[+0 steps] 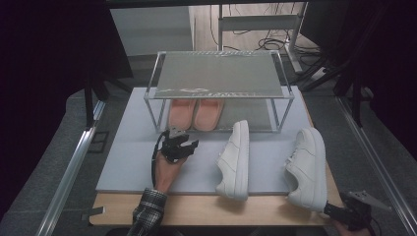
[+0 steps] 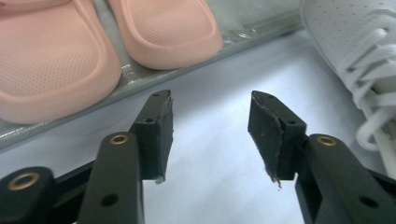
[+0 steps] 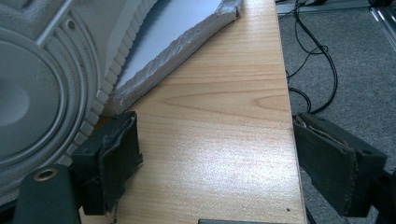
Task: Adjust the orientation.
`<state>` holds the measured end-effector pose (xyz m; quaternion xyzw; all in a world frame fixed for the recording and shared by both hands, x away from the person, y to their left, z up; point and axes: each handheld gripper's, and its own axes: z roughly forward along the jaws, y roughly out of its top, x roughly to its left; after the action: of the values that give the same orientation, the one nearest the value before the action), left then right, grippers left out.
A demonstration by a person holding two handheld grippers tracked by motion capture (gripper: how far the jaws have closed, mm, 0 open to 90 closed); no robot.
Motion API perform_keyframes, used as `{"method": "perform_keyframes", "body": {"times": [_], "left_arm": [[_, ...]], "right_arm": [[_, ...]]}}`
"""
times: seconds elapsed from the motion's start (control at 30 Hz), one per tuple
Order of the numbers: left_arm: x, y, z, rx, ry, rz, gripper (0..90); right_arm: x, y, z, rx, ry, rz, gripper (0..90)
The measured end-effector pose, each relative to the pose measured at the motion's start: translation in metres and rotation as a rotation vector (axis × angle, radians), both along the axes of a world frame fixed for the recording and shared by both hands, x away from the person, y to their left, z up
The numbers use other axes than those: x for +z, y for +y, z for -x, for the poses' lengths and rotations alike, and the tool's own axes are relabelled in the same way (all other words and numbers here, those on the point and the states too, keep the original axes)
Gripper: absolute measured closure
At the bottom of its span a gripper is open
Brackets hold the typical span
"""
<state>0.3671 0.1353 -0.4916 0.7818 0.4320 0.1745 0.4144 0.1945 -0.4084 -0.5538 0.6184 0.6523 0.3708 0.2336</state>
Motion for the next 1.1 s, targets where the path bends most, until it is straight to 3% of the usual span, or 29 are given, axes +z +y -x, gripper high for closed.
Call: {"method": "perform_keyframes", "body": {"times": [0.77,1.1], "left_arm": [[0.003,0.03,0.054,-0.001,-0.005,-0.019,13.9],[-0.006,0.049,0.08,0.014,-0.009,-0.016,11.7]], "right_arm": [[0.001,0.001,0.0,-0.003,0.004,0.003,15.6],[0.001,0.001,0.0,0.001,0.005,0.013,15.7]]}}
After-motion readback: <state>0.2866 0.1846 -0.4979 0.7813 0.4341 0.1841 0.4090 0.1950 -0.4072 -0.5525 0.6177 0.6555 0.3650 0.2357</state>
